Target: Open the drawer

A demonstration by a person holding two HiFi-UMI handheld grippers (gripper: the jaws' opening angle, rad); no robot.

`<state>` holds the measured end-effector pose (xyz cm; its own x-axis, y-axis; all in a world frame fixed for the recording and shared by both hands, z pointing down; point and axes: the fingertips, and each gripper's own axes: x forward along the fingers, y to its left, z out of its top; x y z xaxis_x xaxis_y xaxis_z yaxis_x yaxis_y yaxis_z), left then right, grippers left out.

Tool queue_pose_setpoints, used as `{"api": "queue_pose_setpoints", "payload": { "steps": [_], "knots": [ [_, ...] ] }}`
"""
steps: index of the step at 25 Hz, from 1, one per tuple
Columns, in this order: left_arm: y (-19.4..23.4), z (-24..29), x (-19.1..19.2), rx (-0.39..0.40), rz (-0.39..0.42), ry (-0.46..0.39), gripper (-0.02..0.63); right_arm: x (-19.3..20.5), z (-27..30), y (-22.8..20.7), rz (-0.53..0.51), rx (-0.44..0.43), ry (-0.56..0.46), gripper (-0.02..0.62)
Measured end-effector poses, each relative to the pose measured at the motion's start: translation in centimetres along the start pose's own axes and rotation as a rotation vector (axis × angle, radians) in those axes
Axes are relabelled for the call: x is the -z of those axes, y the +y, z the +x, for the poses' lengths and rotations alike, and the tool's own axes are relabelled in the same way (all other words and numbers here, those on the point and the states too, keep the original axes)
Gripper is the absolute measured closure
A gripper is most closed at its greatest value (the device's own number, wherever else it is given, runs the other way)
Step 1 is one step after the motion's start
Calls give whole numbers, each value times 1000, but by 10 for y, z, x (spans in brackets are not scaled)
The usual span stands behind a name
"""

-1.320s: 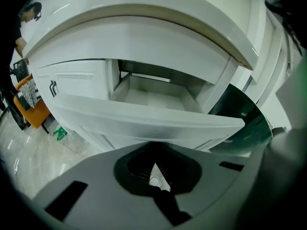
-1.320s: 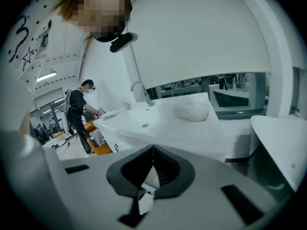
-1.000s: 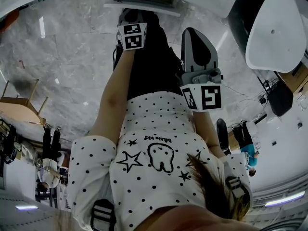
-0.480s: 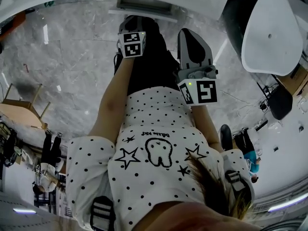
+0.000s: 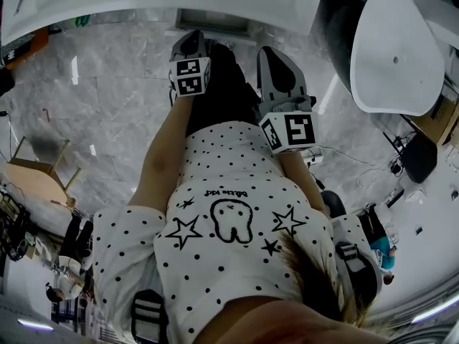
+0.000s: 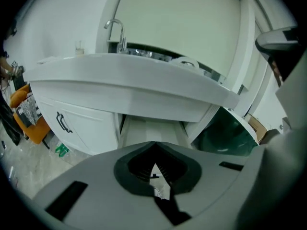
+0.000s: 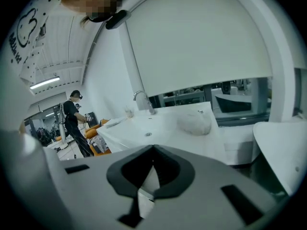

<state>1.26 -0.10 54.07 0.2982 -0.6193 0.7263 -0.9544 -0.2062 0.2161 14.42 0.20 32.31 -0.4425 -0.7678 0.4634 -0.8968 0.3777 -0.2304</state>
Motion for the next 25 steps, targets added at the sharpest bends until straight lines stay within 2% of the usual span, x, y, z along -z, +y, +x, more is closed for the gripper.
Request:
{"api": "queue_pose_setpoints", "payload": {
  "steps": [4, 11, 25],
  "knots": [
    [1, -11, -25, 4, 20, -58, 601, 5, 0, -3, -21, 3, -2, 581],
    [-16, -33, -63, 7, 48, -133, 601, -11, -12, -15, -43, 12, -35, 581],
    [-22, -63, -119, 112, 146, -252, 601, -34, -8, -18, -71, 83, -104, 581]
  ]
}}
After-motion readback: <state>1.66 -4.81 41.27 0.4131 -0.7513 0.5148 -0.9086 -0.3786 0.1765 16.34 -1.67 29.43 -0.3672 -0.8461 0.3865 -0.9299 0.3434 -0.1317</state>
